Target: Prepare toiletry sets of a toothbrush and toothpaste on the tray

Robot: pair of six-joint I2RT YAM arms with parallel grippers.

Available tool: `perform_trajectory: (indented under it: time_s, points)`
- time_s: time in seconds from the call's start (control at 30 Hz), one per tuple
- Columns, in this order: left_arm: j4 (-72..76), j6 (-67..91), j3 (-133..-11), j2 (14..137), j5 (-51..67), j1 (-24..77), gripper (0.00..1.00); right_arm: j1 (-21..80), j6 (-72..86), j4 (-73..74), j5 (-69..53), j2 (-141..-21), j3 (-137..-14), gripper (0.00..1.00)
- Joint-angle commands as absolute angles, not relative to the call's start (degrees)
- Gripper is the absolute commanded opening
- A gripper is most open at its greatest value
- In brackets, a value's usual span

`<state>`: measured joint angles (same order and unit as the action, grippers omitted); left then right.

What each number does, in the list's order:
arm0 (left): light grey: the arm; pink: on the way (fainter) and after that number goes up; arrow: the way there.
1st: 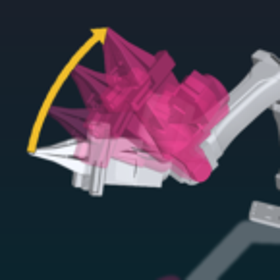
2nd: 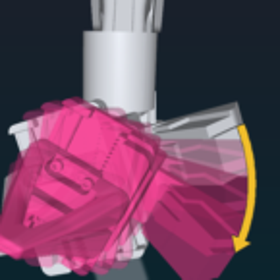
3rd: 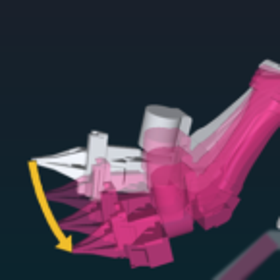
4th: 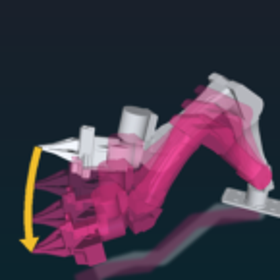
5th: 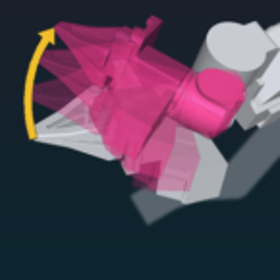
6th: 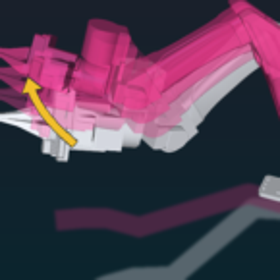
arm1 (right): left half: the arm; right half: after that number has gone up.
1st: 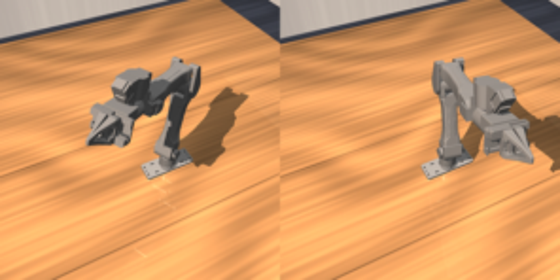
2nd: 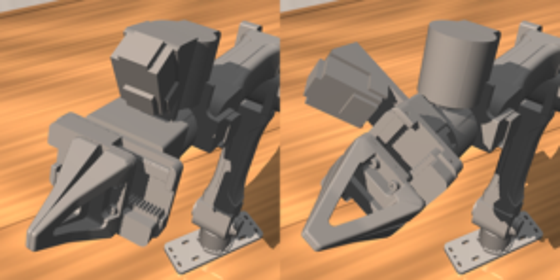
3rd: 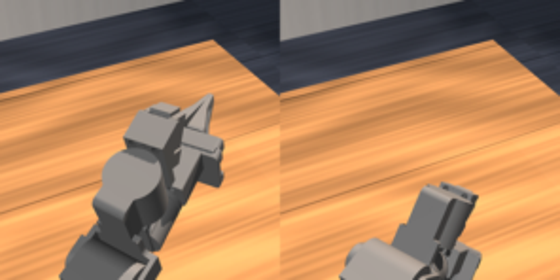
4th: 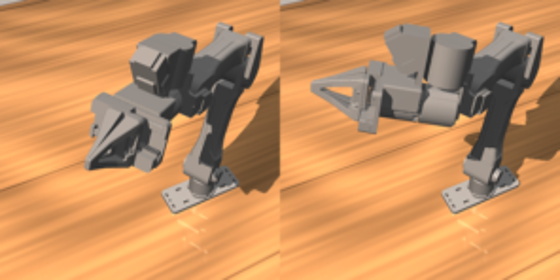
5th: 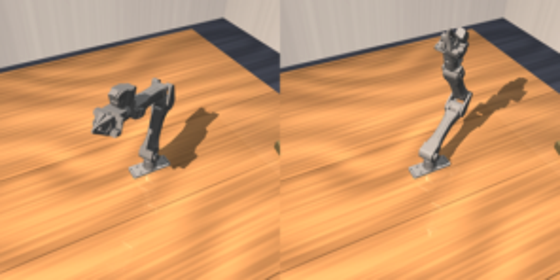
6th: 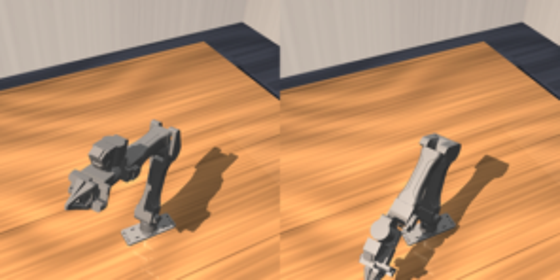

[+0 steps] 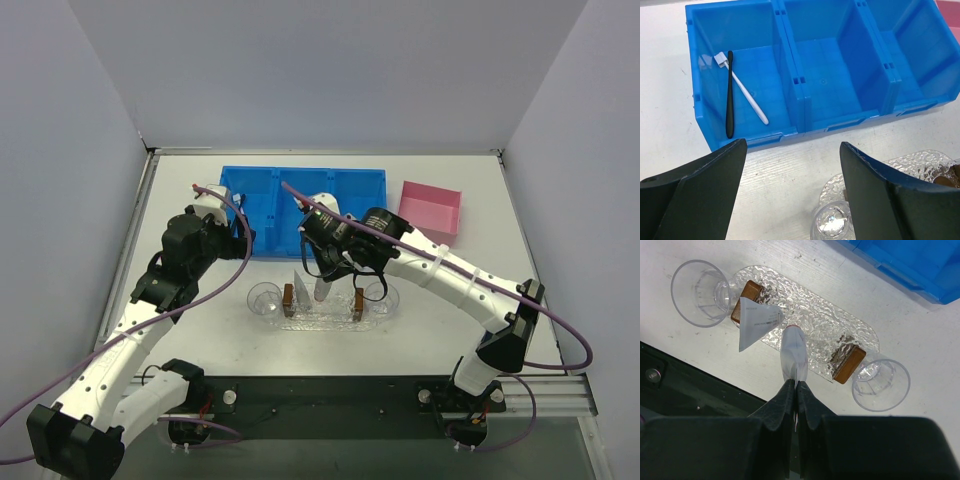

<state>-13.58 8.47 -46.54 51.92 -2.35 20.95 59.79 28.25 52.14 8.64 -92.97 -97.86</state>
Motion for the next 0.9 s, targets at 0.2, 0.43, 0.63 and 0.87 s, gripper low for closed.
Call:
perform_trajectory:
  time_s: [0.2, 0.43, 0.63, 0.87]
  points:
    - [-13.01, 7.91, -48.69, 51.86, -2.90, 21.27, 0.86, 60.29, 27.51, 53.09, 10.63, -94.39, -98.17, 0.00]
    - [-13.09, 7.91, -48.69, 51.86, -2.90, 21.27, 0.86, 60.21, 27.51, 53.09, 10.46, -94.31, -97.91, 0.00]
    - [-13.09, 7.91, -48.78, 51.94, -2.90, 21.27, 0.86, 60.21, 27.51, 53.09, 10.81, -94.22, -97.21, 0.00]
    - [-13.01, 7.82, -48.69, 51.94, -2.90, 21.27, 0.86, 60.29, 27.33, 53.09, 11.16, -94.66, -97.12, 0.00]
